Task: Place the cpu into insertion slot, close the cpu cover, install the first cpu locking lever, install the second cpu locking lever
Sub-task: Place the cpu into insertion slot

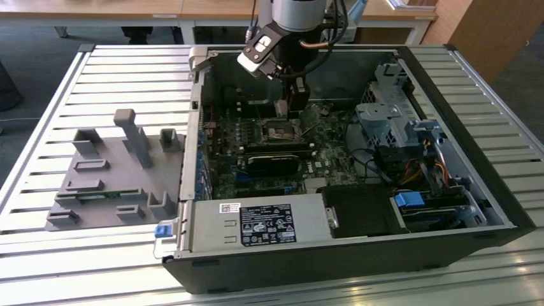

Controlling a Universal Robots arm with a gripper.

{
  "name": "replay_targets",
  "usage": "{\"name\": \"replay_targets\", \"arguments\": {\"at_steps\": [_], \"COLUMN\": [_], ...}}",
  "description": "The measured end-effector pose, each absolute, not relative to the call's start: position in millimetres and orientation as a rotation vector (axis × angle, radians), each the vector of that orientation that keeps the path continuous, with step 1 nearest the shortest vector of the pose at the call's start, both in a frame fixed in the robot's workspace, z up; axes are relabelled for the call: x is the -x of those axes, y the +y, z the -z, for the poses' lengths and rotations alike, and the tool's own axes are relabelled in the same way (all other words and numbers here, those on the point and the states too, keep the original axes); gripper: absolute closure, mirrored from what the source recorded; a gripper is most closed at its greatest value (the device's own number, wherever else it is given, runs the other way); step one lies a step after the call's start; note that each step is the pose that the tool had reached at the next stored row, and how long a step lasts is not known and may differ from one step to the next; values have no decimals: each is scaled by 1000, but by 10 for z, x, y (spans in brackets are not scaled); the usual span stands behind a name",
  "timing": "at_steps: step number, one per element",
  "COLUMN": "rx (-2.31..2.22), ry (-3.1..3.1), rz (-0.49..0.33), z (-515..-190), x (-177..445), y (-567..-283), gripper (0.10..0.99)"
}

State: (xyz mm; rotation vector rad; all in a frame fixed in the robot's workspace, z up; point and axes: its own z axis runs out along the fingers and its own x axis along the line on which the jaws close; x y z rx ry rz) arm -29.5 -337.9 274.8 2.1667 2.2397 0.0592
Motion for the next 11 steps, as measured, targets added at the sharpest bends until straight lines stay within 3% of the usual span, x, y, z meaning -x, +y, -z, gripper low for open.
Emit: {"name": "replay_targets", "arguments": {"at_steps": [11], "rx": [-2174], "ry": [2231], "rz": [-57], "z": [-2574], "x": [306], "y": [-3328], "gripper": [549]}}
